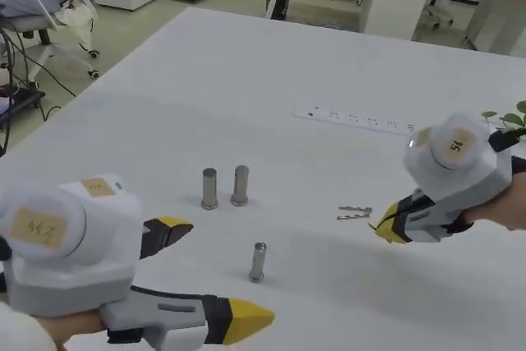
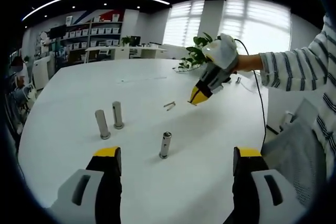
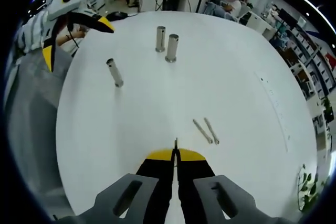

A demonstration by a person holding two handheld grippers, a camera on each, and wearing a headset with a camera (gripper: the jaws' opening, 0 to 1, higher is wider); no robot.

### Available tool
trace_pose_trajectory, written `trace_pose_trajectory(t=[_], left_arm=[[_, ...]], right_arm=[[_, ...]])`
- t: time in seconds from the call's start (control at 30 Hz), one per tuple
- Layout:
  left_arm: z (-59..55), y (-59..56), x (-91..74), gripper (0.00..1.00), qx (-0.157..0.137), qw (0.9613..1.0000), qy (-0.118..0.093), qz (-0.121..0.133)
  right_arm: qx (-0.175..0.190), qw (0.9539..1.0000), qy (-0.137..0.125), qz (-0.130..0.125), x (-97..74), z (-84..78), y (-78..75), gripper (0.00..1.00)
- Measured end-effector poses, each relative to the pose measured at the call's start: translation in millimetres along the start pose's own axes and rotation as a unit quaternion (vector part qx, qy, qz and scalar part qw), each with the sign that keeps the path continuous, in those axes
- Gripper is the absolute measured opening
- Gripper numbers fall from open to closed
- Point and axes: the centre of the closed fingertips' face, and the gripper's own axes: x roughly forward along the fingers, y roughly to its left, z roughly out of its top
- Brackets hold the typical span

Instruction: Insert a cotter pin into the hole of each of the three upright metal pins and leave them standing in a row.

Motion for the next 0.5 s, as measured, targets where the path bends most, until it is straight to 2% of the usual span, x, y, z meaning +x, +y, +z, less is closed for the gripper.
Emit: trace_pose_trajectory(t=[0.1,0.17,0.23,0.4,0.47,0.5], left_arm=[[0.2,2.6,0.0,0.79,0.001,1.0000,0.005,0.007],[0.2,4.2,0.2,0.75,0.003,0.9999,0.008,0.009],[1.0,6.6,0.5,0.74,-0.001,0.9999,0.009,0.012],[12.8,10.7,-0.2,0.69,-0.013,0.9997,-0.015,0.013],[15.4,10.0,0.8,0.68,-0.015,0.9997,-0.017,0.011],[16.3,9.6,1.3,0.67,-0.016,0.9997,-0.018,0.011]], right_arm=[[-0.010,0.9996,-0.025,-0.002,-4.0,8.8,6.5,0.01],[-0.012,0.9994,-0.031,-0.003,-6.6,11.4,10.4,0.01],[-0.021,0.9988,-0.043,-0.006,-9.8,16.7,14.2,0.01],[-0.026,0.9972,-0.069,-0.011,-18.2,27.6,24.1,0.01],[-0.029,0.9964,-0.079,-0.013,-21.2,31.4,28.6,0.01],[-0.022,0.9952,-0.094,-0.013,-23.1,36.1,32.1,0.01]])
